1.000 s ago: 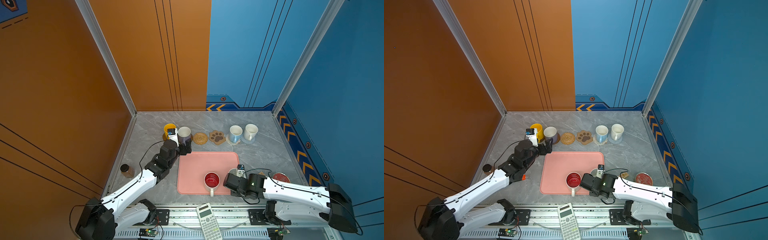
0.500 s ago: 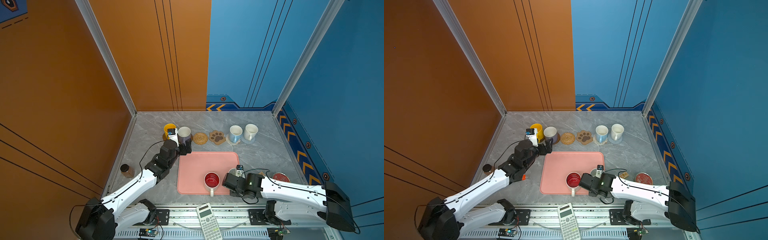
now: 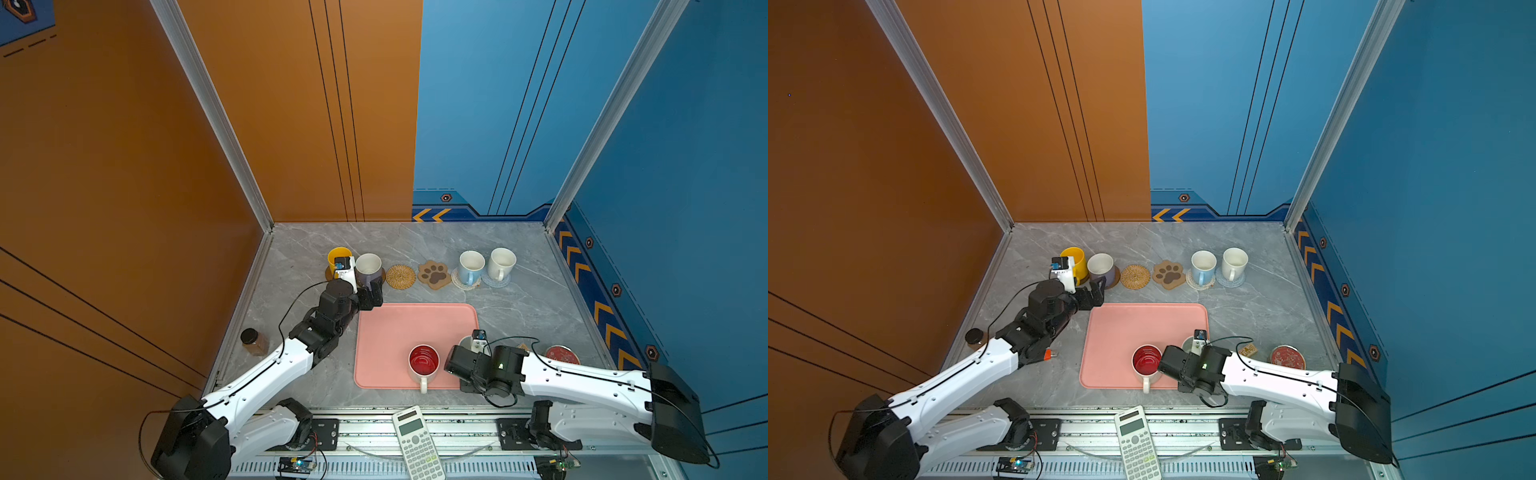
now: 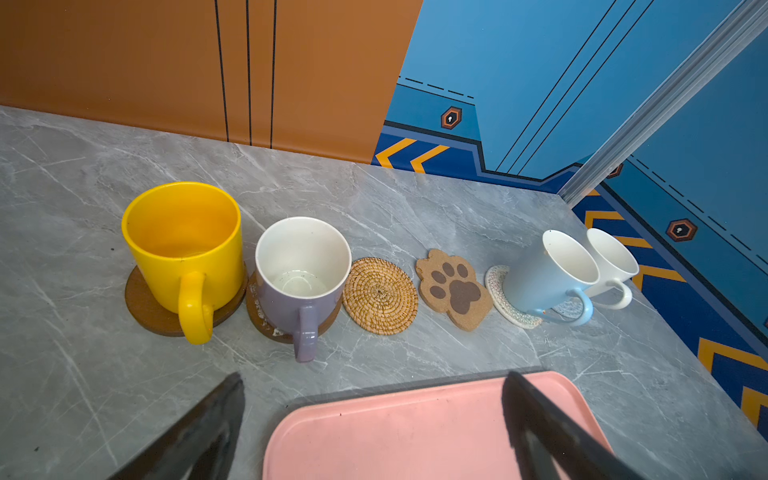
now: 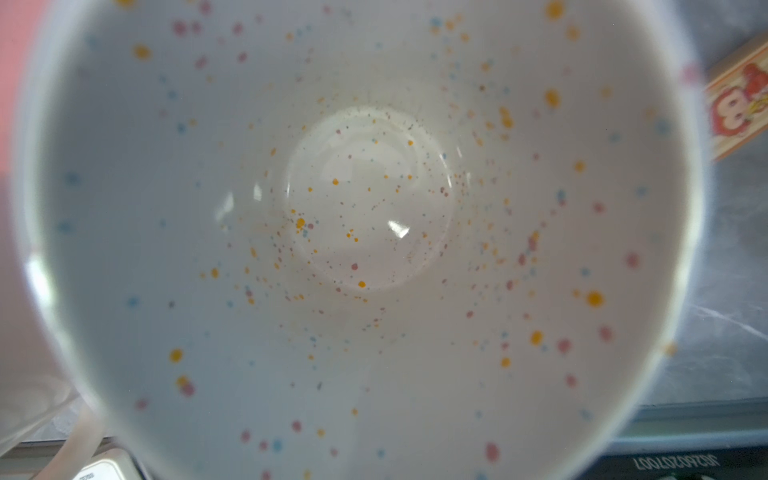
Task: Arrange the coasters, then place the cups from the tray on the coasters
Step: 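Lower the right gripper onto the speckled white mug rim and close it, then lift the speckled mug with the right gripper and carry it toward the paw coaster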
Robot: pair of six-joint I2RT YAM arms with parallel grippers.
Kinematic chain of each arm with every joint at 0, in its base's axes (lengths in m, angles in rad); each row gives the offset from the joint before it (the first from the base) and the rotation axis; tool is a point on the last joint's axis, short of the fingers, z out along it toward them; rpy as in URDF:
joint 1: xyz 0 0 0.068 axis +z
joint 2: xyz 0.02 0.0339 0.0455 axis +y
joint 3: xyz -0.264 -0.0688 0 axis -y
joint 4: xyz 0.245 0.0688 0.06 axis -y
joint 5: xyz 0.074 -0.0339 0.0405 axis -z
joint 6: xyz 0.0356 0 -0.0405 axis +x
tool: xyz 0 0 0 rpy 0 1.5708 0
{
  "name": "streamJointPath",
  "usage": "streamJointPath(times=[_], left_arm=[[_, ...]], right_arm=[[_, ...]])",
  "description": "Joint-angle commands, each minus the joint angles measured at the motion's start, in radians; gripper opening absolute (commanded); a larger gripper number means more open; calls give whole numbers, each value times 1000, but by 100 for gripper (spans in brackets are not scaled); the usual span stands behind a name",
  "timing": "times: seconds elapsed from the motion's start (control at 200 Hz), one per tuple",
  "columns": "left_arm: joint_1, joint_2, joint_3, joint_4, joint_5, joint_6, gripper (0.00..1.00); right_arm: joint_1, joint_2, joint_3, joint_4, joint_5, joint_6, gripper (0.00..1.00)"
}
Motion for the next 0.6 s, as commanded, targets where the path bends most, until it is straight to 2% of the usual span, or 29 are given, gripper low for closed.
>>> streamJointPath(times=[0.0,0.215,0.596], left_arm=[[11,-1,-12,4,9,-1,97],[15,-6,-13,-2,9,-1,97],[23,-21,-20,-10,3,-1,97]], right_arm=[[-3,16,25,-63,54,-18,0],[-5,6,84,-109,101,-60,0],[-24,7,129,-111,113,-118,0]])
